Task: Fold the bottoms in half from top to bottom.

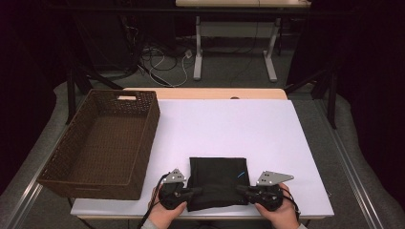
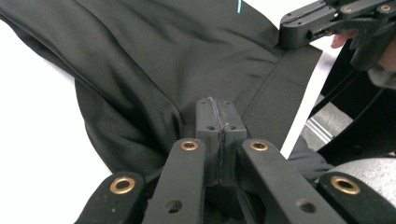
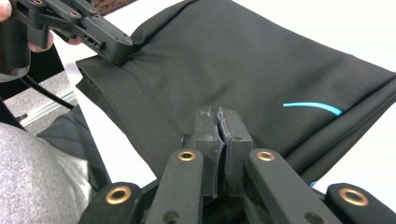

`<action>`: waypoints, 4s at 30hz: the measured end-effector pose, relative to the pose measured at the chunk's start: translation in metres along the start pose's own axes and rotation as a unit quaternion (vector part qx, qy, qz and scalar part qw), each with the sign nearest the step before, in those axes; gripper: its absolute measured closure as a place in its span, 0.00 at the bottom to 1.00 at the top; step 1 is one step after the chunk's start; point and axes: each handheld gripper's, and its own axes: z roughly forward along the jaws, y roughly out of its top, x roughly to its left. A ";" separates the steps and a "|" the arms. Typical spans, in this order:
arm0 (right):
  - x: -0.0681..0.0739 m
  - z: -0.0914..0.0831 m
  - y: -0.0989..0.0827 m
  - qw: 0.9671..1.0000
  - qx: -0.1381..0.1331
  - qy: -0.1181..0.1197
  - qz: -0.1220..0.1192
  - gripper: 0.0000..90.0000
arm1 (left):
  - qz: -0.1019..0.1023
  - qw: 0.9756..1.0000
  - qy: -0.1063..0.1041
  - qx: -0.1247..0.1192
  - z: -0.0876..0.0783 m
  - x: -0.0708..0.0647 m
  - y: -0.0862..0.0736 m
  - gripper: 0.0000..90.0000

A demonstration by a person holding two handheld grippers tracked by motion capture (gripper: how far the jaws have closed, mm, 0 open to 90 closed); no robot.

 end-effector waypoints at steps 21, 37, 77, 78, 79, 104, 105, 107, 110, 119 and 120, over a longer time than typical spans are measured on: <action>-0.007 -0.008 0.003 0.999 -0.044 -0.030 0.006 0.85 | -0.037 0.998 0.025 -0.043 -0.012 0.006 0.007 0.79; -0.011 -0.006 0.003 0.995 -0.067 -0.077 -0.019 0.58 | -0.079 0.992 0.065 -0.070 -0.014 0.017 0.007 0.39; -0.021 -0.012 0.021 0.985 -0.071 -0.155 0.008 0.00 | -0.138 0.988 0.062 -0.045 0.002 0.027 0.023 0.00; -0.021 -0.013 0.021 0.985 -0.070 -0.155 0.011 0.00 | -0.143 0.987 0.062 -0.048 0.003 0.027 0.023 0.00; -0.022 -0.012 0.021 0.985 -0.075 -0.155 0.013 0.00 | -0.152 0.985 0.059 -0.049 0.004 0.028 0.023 0.00; -0.024 -0.005 0.019 0.986 -0.075 -0.148 0.015 0.00 | -0.162 0.987 0.007 -0.003 0.032 0.024 0.023 0.04; -0.025 -0.005 0.019 0.986 -0.075 -0.148 0.013 0.00 | -0.166 0.986 0.007 -0.003 0.032 0.025 0.024 0.06; -0.025 -0.005 0.019 0.986 -0.078 -0.146 0.015 0.00 | -0.171 0.985 0.004 -0.002 0.031 0.027 0.024 0.09; -0.026 -0.005 0.019 0.986 -0.071 -0.147 0.014 0.00 | -0.174 0.985 0.000 -0.003 0.031 0.030 0.024 0.17; -0.028 -0.004 0.019 0.986 -0.072 -0.147 0.020 0.00 | -0.193 0.981 0.013 -0.009 0.028 0.033 0.022 0.35; -0.029 -0.003 0.019 0.986 -0.075 -0.146 0.019 0.00 | -0.195 0.981 0.015 -0.011 0.028 0.034 0.021 0.39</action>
